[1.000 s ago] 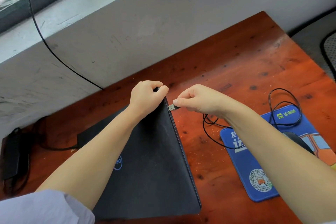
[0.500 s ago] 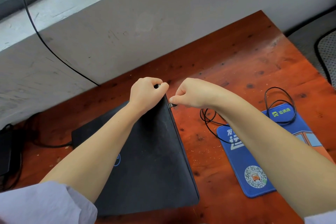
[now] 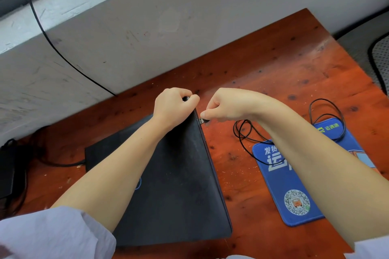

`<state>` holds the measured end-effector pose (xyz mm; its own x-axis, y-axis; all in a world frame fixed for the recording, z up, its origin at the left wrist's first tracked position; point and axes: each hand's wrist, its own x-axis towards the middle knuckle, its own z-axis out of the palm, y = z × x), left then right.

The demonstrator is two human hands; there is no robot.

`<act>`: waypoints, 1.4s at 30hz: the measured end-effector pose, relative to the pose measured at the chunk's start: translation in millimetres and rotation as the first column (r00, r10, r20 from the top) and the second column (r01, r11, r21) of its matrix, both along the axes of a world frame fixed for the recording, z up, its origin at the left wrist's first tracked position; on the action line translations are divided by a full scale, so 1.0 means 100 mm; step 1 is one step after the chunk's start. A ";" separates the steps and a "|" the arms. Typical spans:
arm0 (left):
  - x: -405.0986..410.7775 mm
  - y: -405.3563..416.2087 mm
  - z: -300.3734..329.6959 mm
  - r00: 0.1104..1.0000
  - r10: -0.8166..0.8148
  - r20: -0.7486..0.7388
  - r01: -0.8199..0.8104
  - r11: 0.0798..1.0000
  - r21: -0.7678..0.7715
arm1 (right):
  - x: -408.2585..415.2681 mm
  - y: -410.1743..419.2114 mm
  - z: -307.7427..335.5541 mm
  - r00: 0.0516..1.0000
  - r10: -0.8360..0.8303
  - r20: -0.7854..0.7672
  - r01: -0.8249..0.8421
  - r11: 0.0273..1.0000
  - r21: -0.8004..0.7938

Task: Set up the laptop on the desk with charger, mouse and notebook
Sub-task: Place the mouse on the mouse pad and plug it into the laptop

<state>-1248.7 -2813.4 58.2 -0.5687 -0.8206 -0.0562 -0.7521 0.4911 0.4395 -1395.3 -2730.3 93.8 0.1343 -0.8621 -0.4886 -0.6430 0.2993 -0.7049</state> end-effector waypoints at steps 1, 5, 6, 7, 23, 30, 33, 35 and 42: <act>0.00 0.00 0.00 1.000 -0.002 -0.002 0.002 1.000 -0.001 | 0.00 0.00 0.00 1.000 0.002 -0.002 -0.003 1.000 -0.001; 0.00 -0.03 -0.01 1.000 0.022 -0.015 -0.022 1.000 0.001 | 0.07 0.04 -0.12 0.997 -0.075 -0.030 0.071 0.990 -0.118; 0.01 -0.04 -0.02 0.999 0.029 -0.017 -0.029 1.000 0.003 | 0.09 0.06 -0.17 0.994 -0.108 -0.009 0.105 0.983 -0.147; 0.01 -0.05 -0.02 0.999 0.030 -0.018 -0.030 1.000 0.005 | 0.10 0.08 -0.22 0.991 -0.135 0.022 0.137 0.978 -0.160; 0.03 -0.08 0.06 1.000 0.019 -0.015 -0.019 1.000 0.005 | -0.07 0.14 -0.28 0.996 -0.059 0.064 0.074 0.961 -0.266; 0.04 -0.08 0.07 0.999 0.018 -0.027 -0.019 1.000 -0.005 | -0.04 -0.01 -0.27 0.995 -0.013 0.095 0.027 0.988 -0.151; 0.03 -0.05 0.05 1.000 0.009 -0.020 -0.009 1.000 -0.003 | -0.04 -0.08 -0.17 0.999 0.022 0.036 -0.020 0.998 -0.058; 0.01 -0.03 0.02 1.000 -0.006 -0.013 0.005 1.000 -0.004 | -0.04 -0.15 -0.09 0.998 0.064 -0.005 -0.064 0.997 0.031; 0.00 -0.02 -0.01 1.000 0.001 -0.010 -0.001 1.000 -0.022 | -0.05 -0.18 -0.09 0.996 0.053 0.068 -0.063 0.986 0.156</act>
